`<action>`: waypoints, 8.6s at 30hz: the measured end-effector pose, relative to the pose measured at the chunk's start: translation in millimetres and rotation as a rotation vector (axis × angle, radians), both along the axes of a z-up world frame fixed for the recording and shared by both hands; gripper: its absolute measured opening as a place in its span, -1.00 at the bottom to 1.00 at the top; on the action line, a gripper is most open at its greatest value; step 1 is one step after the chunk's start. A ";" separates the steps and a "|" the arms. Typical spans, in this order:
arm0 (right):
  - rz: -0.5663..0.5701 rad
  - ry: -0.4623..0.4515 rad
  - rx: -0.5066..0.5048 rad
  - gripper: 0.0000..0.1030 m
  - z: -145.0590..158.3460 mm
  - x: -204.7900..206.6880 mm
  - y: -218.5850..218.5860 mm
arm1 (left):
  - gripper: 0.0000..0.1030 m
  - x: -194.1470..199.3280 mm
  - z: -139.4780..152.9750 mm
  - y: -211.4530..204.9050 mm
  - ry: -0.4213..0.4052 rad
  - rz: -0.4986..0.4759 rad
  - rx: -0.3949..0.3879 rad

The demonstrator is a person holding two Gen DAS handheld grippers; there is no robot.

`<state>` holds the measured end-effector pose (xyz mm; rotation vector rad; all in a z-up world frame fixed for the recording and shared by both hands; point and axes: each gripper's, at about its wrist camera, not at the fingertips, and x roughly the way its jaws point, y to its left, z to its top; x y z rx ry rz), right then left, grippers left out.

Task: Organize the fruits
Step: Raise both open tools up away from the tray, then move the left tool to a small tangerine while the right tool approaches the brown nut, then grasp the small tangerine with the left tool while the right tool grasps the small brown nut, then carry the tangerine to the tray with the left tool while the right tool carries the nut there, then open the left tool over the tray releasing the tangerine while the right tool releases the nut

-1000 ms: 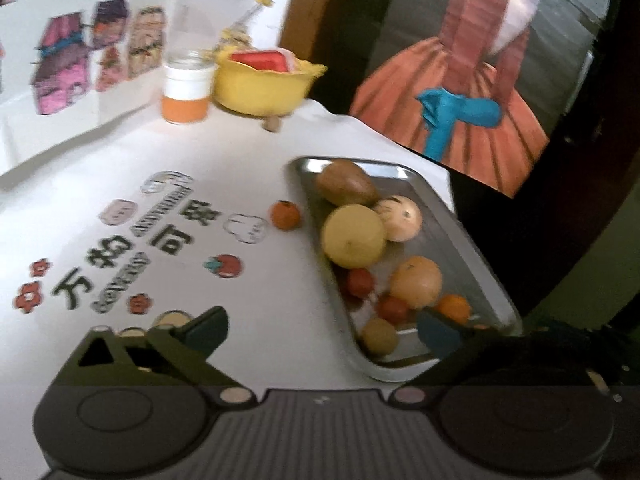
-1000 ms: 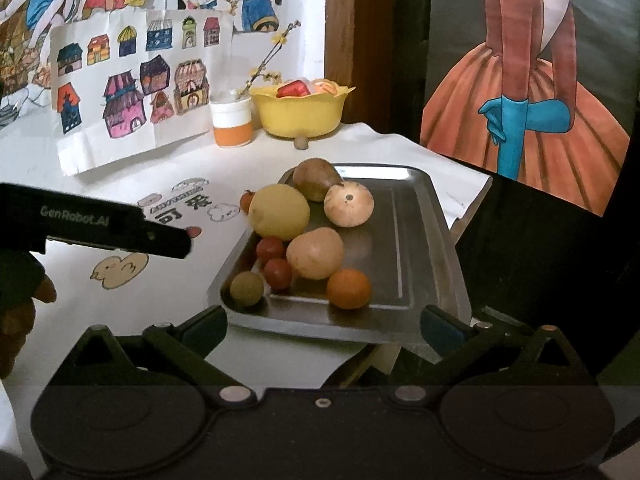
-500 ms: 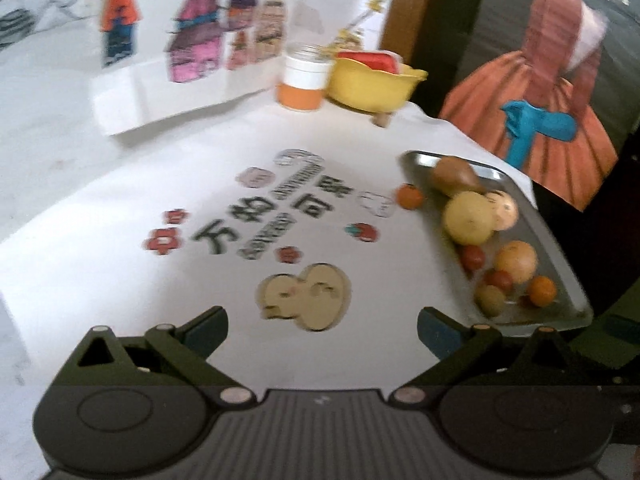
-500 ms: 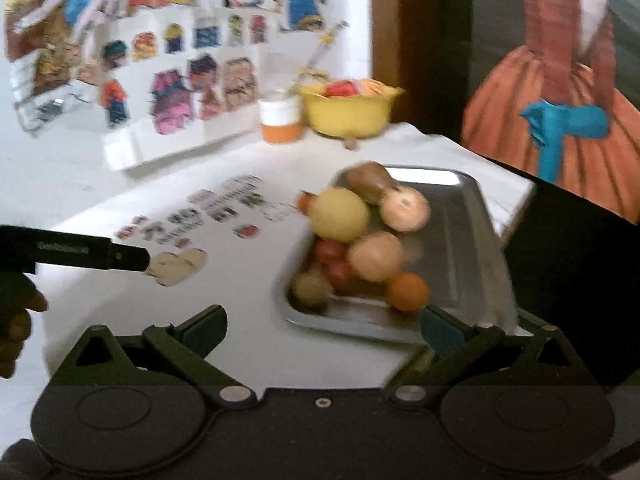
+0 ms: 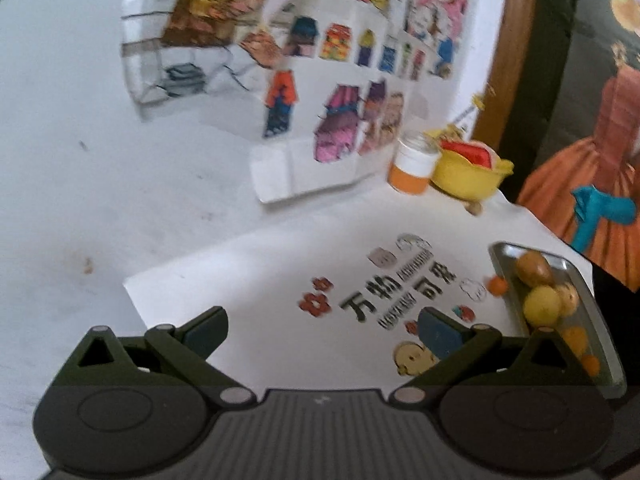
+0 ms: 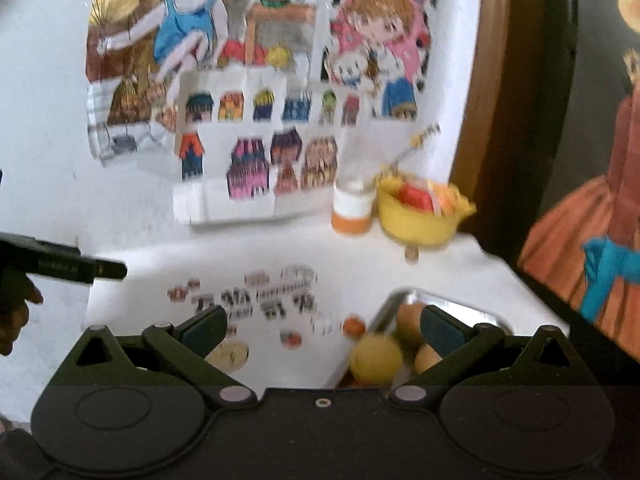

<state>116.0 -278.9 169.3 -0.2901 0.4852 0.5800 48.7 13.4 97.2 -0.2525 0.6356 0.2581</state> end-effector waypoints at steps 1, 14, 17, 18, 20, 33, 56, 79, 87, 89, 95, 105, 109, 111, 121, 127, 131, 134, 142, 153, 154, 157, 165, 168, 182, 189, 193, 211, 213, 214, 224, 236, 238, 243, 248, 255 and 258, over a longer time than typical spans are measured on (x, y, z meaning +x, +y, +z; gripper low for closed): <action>0.002 -0.014 0.000 0.99 5.5 5.4 1.6 | 0.99 0.6 2.3 2.3 -0.002 0.005 0.000; 0.007 -0.099 -0.045 0.99 46.4 46.3 -14.1 | 0.99 34.1 24.4 1.8 -0.030 -0.033 0.044; 0.034 -0.082 -0.050 0.99 44.8 58.8 -10.9 | 0.99 42.2 25.8 -3.8 -0.029 -0.046 0.052; 0.042 -0.075 -0.051 0.99 44.1 64.3 -9.1 | 0.99 45.0 26.2 -5.6 -0.029 -0.049 0.054; 0.043 -0.056 -0.048 0.99 43.7 73.7 -6.1 | 0.99 50.6 26.1 -8.5 -0.034 -0.064 0.053; -0.063 0.202 -0.041 0.99 33.8 142.7 -23.2 | 0.99 120.4 3.2 -31.3 0.018 -0.239 0.044; 0.205 0.405 -0.233 0.99 -74.8 275.5 50.2 | 0.99 223.4 -71.8 -92.0 0.085 -0.604 -0.040; 0.183 0.450 -0.179 0.79 -110.7 322.2 55.4 | -0.02 236.4 -95.2 -125.6 0.106 -0.741 -0.020; 0.146 0.447 -0.163 0.76 -118.0 337.9 53.0 | -0.41 244.0 -93.2 -138.5 0.098 -0.780 0.042; 0.136 0.447 -0.159 0.75 -120.2 343.1 52.6 | -0.42 247.8 -93.3 -139.0 0.096 -0.770 0.057; 0.094 0.420 -0.155 0.72 -123.7 362.4 53.7 | -0.43 269.3 -92.3 -136.3 0.095 -0.713 0.067; 0.007 0.396 -0.135 0.47 -141.0 407.8 60.5 | -0.43 314.4 -94.3 -129.7 0.075 -0.589 0.058; -0.007 0.402 -0.127 0.32 -148.7 420.5 64.2 | -0.43 327.8 -94.9 -128.1 0.071 -0.560 0.056; -0.011 0.401 -0.126 0.27 -152.1 424.9 67.1 | -0.43 333.4 -95.4 -127.6 0.068 -0.550 0.058; -0.022 0.371 -0.133 -0.11 -159.8 433.2 77.4 | -0.42 343.0 -97.5 -127.6 0.056 -0.526 0.057; -0.029 0.349 -0.141 -0.42 -159.0 430.6 78.6 | -0.42 345.5 -97.8 -127.7 0.054 -0.520 0.059; -0.022 0.341 -0.143 -0.47 -159.3 424.2 75.9 | -0.42 344.8 -97.8 -127.9 0.054 -0.519 0.059; -0.015 0.339 -0.144 -0.47 -159.1 418.8 75.2 | -0.42 344.0 -97.6 -128.6 0.054 -0.517 0.061; 0.001 0.365 -0.132 -0.48 -155.8 403.7 66.9 | -0.42 341.8 -96.9 -127.4 0.059 -0.520 0.059; 0.028 0.391 -0.101 -0.48 -152.0 363.9 58.1 | -0.43 325.2 -95.5 -124.4 0.070 -0.524 0.067; 0.032 0.392 -0.098 -0.48 -151.5 359.5 57.9 | -0.44 323.7 -95.6 -124.0 0.072 -0.524 0.066; 0.040 0.394 -0.086 -0.48 -149.2 348.4 56.6 | -0.44 316.9 -95.7 -122.4 0.078 -0.524 0.065; 0.044 0.389 -0.050 -0.48 -142.2 331.5 47.4 | -0.45 306.5 -93.2 -118.7 0.095 -0.511 0.040; 0.037 0.386 -0.038 -0.48 -139.2 334.1 41.3 | -0.45 303.9 -92.7 -120.7 0.097 -0.508 0.038; -0.021 0.340 -0.003 -0.48 -119.0 318.1 -23.3 | -0.45 306.0 -74.9 -144.8 0.048 -0.514 -0.001; -0.047 0.338 0.001 -0.48 -117.3 303.7 -49.5 | -0.45 309.7 -72.8 -163.1 0.034 -0.546 -0.012; -0.066 0.351 0.010 -0.48 -121.1 299.6 -59.7 | -0.45 310.8 -75.8 -172.2 0.044 -0.562 -0.016; -0.090 0.369 0.028 -0.40 -127.0 291.1 -70.3 | -0.44 315.8 -82.1 -178.7 0.069 -0.564 -0.052; -0.090 0.369 0.029 -0.39 -127.1 291.0 -70.5 | -0.44 316.2 -82.7 -179.0 0.069 -0.567 -0.047; -0.090 0.369 0.031 -0.38 -127.1 290.9 -70.5 | -0.44 316.0 -83.1 -179.0 0.070 -0.567 -0.045; -0.101 0.366 0.043 -0.09 -123.0 285.7 -72.0 | -0.44 309.2 -86.6 -170.3 0.072 -0.564 -0.071; -0.096 0.358 0.050 -0.03 -116.6 274.0 -72.0 | -0.44 281.3 -89.5 -163.9 0.052 -0.614 -0.047; -0.095 0.358 0.052 0.00 -115.8 272.0 -72.2 | -0.44 277.8 -89.2 -164.4 0.049 -0.630 -0.044; -0.101 0.356 0.059 0.11 -113.0 263.6 -73.1 | -0.44 269.2 -88.9 -166.9 0.054 -0.674 -0.045; -0.112 0.349 0.064 0.31 -108.5 253.2 -75.7 | -0.44 260.1 -89.4 -173.5 0.059 -0.714 -0.031; -0.152 0.320 0.087 0.60 -100.4 236.7 -82.3 | -0.29 250.1 -84.2 -172.1 0.050 -0.701 -0.039; -0.160 0.313 0.090 0.66 -97.4 230.2 -83.6 | -0.07 244.4 -79.2 -169.6 0.037 -0.682 -0.038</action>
